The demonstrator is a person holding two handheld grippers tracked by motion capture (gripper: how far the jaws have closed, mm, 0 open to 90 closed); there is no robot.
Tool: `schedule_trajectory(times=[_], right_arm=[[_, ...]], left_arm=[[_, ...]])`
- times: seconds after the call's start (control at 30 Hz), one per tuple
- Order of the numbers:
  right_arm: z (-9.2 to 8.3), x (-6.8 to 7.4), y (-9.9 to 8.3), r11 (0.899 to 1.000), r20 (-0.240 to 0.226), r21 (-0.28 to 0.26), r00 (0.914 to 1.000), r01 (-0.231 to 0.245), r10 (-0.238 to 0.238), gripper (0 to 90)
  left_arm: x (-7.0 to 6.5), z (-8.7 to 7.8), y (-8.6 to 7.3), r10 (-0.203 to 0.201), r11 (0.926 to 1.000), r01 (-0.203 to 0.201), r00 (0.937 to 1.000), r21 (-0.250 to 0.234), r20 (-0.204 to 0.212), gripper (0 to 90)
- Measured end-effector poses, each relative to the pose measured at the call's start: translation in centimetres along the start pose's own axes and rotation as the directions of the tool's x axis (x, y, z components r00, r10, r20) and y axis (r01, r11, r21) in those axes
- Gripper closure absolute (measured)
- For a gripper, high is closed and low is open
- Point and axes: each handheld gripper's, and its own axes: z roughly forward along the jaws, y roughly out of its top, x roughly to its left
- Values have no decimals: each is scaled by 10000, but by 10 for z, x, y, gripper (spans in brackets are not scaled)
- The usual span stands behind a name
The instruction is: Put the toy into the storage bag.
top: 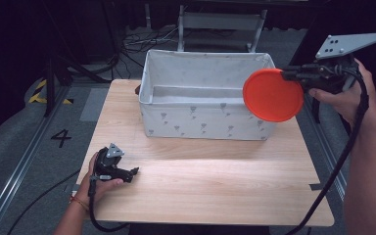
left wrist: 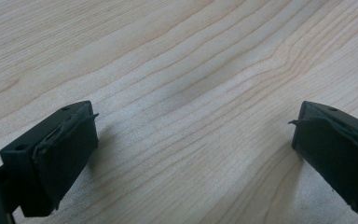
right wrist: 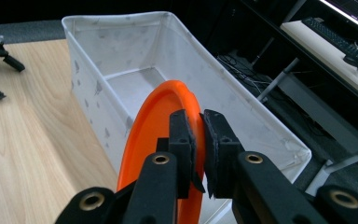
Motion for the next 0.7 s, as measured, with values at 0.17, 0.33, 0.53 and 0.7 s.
schedule_trajectory(times=[0.17,0.33,0.53,0.7], right_arm=[[9,-12,5,9998,206,7,9996,-208,208,827],[16,-24,5,9993,429,-15,9984,-372,372,827],[32,-43,-2,9988,710,-65,9963,-486,490,827],[47,-54,-5,9985,856,137,9950,-524,510,827]], left_arm=[[-1,0,0,-86,10000,86,9999,6,-54,5],[-1,0,0,-62,10000,62,10000,6,-64,5],[-1,0,0,-91,10000,91,9999,6,-52,5],[-1,0,0,-99,10000,99,9999,7,-73,5]])
